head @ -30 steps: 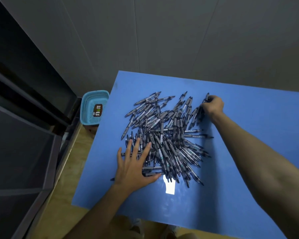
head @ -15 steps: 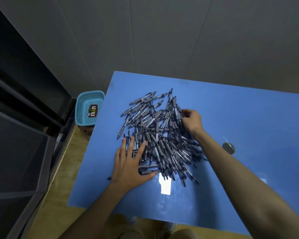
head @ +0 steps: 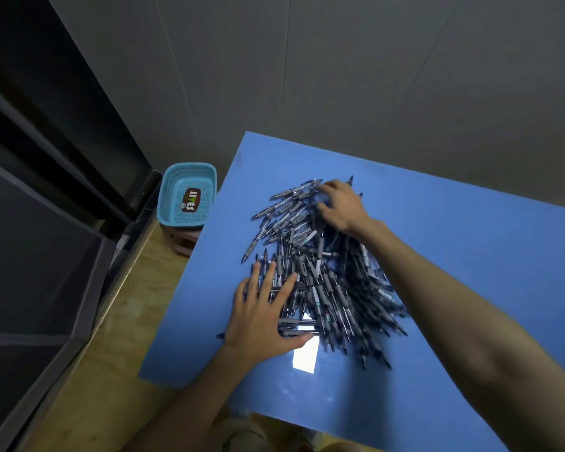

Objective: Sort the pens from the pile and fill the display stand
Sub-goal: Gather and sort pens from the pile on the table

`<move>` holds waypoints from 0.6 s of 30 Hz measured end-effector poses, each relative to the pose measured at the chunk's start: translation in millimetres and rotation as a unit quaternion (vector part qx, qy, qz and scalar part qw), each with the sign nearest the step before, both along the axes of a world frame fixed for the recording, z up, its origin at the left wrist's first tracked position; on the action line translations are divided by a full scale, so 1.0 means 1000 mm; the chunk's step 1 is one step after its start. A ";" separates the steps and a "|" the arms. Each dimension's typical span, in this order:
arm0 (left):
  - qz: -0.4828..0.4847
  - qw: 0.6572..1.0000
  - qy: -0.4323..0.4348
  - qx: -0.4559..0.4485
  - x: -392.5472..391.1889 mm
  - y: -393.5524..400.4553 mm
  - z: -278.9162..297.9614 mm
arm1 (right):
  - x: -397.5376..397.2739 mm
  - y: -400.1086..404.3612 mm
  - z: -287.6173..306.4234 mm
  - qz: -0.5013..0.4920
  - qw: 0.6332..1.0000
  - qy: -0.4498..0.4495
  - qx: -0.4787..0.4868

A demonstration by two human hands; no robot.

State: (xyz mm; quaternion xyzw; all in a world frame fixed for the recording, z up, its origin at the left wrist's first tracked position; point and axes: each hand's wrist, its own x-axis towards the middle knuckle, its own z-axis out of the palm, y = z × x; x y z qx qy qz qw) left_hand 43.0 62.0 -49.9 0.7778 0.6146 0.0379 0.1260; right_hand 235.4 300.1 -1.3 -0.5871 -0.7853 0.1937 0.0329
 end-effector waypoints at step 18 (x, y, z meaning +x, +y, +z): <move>0.011 1.000 0.001 0.007 0.000 0.000 0.000 | -0.014 -0.031 -0.012 0.066 0.995 -0.079 -0.014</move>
